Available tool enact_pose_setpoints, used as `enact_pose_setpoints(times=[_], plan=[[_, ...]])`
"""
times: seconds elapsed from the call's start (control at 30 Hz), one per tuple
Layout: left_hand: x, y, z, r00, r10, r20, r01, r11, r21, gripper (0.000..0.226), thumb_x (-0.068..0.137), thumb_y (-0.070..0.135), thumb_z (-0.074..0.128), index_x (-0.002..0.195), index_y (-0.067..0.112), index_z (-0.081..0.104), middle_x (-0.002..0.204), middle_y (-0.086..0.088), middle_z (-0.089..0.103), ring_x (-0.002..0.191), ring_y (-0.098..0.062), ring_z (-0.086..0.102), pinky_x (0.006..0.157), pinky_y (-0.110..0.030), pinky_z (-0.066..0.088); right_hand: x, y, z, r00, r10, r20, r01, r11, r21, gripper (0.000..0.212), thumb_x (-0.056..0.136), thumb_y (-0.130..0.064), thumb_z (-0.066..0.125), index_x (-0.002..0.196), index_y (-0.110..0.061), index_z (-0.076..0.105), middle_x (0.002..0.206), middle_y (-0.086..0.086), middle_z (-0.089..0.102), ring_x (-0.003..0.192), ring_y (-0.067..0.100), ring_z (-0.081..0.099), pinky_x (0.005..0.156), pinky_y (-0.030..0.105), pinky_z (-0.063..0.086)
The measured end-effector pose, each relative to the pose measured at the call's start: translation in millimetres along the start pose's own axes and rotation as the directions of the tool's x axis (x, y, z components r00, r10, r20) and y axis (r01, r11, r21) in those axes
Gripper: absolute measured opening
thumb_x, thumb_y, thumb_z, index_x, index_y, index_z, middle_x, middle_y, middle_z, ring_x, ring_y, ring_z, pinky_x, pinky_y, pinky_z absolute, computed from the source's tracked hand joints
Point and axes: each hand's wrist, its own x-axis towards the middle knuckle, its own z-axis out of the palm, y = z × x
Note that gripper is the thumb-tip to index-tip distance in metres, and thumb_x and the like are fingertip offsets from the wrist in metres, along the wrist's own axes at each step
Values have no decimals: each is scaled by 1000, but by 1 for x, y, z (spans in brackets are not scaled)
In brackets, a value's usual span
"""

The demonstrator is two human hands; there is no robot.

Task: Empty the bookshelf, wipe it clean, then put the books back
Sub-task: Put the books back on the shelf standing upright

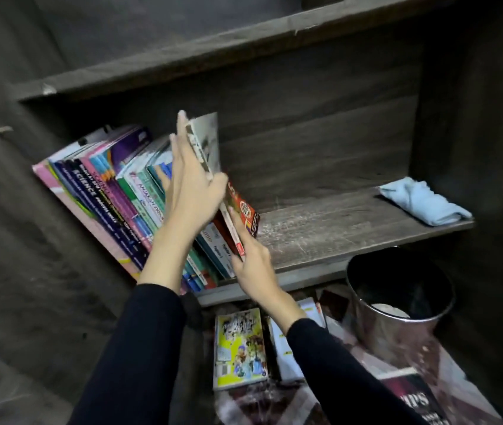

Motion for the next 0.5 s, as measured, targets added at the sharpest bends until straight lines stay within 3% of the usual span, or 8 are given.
enact_pose_setpoints(times=[0.07,0.17,0.27,0.37,0.43,0.5], plan=[[-3,-20,2,999,7,-35,-2,989,145,89,88,25,53,151,14,-9,160,-4,-3,146,-20,-5,113,-46,-14,5,12,4,996,-9,85,10,1000,-13,95,82,13,49,143,-50,11,152,-1,34,140,16,33,106,16,26],[-6,-37,7,995,34,-91,-9,966,260,89,88,35,56,150,7,-1,159,-8,4,146,-20,-3,114,-37,-14,14,26,8,985,34,167,-39,999,28,100,85,13,49,136,-64,10,156,-9,24,141,12,29,105,19,27],[-3,-42,11,991,98,-91,-56,923,380,89,83,42,62,148,4,14,157,-7,16,146,-20,2,113,-36,-14,21,36,7,978,94,187,-103,994,36,99,86,7,52,135,-68,10,158,-9,18,125,9,45,108,41,33],[-3,-43,10,987,141,-76,-97,903,418,89,77,47,69,145,10,26,154,-6,26,145,-21,12,114,-37,-10,27,43,1,939,178,296,-168,984,-60,97,86,3,54,142,-60,6,160,-11,6,144,19,15,114,58,17],[-1,-43,4,987,153,-46,-116,886,450,91,72,55,70,143,14,31,150,-4,34,142,-21,22,115,-40,0,32,50,-7,876,207,435,-217,976,-27,107,81,7,58,143,-59,0,159,-13,-5,146,19,3,114,52,22],[2,-41,-6,990,140,19,-132,871,473,95,69,64,68,143,18,30,149,-3,36,140,-20,26,115,-40,2,37,60,-18,803,244,544,-274,961,-27,115,74,10,65,146,-53,2,159,-12,-6,145,17,6,112,43,30]])
